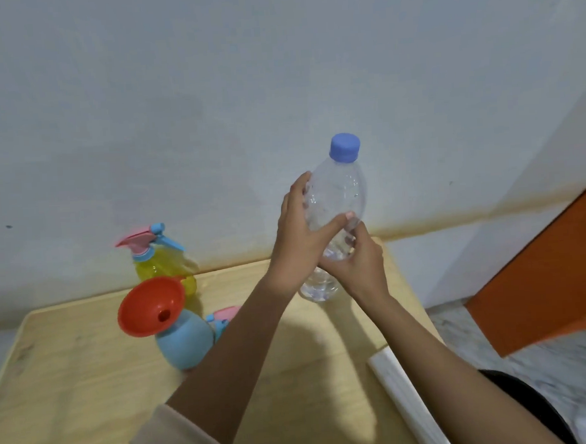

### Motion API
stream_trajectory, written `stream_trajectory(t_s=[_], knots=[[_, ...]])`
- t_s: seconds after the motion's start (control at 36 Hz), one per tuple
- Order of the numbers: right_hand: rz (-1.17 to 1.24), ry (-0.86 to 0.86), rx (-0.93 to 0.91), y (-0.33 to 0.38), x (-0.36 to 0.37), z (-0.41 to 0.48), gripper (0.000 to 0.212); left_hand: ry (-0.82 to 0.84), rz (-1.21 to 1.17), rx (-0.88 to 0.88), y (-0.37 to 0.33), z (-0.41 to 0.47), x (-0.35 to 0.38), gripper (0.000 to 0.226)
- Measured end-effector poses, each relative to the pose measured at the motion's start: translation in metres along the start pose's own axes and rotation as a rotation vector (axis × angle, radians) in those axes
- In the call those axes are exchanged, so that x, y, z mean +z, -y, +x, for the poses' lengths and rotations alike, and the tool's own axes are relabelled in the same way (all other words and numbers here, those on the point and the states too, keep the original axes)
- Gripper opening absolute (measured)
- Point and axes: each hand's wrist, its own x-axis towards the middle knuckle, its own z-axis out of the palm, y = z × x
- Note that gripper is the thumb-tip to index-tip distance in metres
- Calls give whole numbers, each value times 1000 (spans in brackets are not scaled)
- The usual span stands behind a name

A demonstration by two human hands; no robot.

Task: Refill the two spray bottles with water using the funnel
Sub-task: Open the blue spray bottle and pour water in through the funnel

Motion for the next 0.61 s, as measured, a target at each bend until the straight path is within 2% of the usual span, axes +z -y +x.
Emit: stream_trajectory(t_s=[0.14, 0.33, 0.5, 0.61], knots=[[-31, -32, 61, 9, -3, -51, 65, 49, -38, -10, -8, -40, -13, 76], [-66, -66, 131, 14, -6, -112, 88, 124, -77, -28, -14, -91, -28, 75], [-96, -74, 147, 12, -9, -140, 77, 187, -90, -28, -11, -116, -35, 76], [-53, -68, 165, 10, -9, -148, 81, 261, -56, -12, -14, -125, -38, 84]])
